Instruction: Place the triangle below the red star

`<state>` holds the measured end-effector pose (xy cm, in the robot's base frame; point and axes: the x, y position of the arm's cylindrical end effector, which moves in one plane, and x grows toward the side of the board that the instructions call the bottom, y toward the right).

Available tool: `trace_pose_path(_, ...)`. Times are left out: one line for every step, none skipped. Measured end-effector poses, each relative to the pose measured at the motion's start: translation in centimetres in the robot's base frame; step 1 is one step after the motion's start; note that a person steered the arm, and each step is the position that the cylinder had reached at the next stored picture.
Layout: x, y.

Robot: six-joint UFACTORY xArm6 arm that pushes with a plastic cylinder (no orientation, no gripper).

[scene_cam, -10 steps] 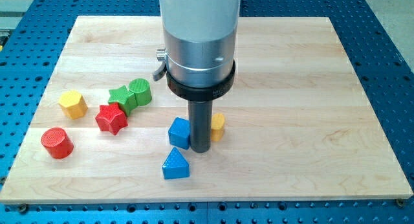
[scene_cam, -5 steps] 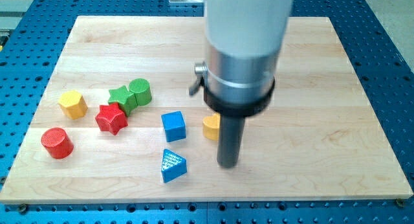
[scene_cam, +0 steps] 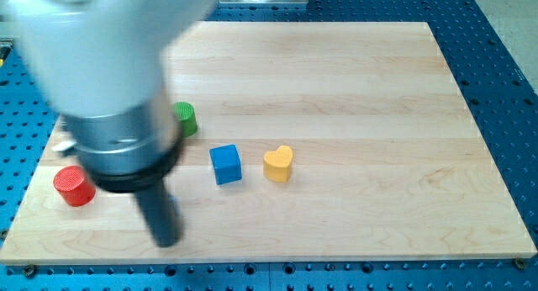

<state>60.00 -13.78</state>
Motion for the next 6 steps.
trace_pose_path(-3.4,-0.3)
trace_pose_path(-7.6,-0.3)
trace_pose_path(-11.5,-0.2)
trace_pose_path(-13.3,-0.5)
trace_pose_path(-16.5,1.5)
trace_pose_path(-20.7,4.8)
